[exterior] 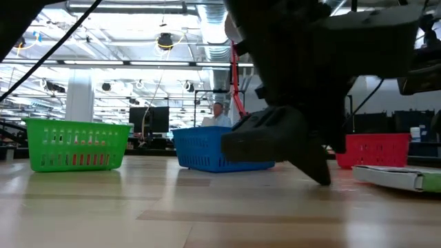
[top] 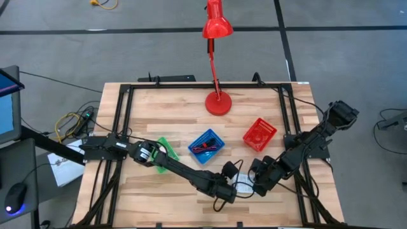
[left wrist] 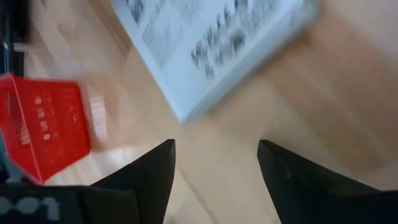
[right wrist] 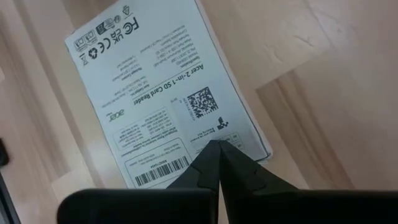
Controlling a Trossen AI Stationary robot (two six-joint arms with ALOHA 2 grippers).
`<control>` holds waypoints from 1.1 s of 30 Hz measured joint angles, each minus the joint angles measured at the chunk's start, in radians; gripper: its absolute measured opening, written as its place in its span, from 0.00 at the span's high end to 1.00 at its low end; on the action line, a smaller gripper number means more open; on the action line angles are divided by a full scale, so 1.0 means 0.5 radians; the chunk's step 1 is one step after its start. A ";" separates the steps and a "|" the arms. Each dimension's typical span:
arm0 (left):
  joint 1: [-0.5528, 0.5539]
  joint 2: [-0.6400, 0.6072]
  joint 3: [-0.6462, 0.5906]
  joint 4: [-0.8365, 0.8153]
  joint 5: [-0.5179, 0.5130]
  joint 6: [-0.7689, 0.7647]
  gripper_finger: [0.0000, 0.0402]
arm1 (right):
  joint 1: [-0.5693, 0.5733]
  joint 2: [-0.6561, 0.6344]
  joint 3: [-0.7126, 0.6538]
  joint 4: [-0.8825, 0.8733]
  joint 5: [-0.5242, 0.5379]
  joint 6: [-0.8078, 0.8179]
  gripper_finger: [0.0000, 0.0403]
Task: Pick and place items into bin
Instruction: Put the card reader box into the red basket
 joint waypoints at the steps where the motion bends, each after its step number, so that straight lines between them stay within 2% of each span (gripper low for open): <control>1: -0.001 0.002 0.000 0.054 0.018 0.000 0.44 | -0.005 0.000 0.000 0.001 0.001 -0.001 1.00; 7: -0.003 0.007 -0.002 0.252 0.156 0.032 0.44 | -0.032 0.000 -0.002 0.005 0.012 -0.043 1.00; 17: -0.001 0.009 -0.002 0.504 0.209 0.127 0.44 | -0.115 0.002 -0.008 0.083 0.073 -0.154 1.00; 26: 0.001 0.010 -0.002 0.550 0.177 0.166 0.44 | -0.160 0.000 -0.010 0.108 0.123 -0.262 1.00; 33: -0.001 0.010 -0.001 0.497 0.071 0.071 0.44 | -0.115 -0.200 0.018 0.067 0.157 -0.316 1.00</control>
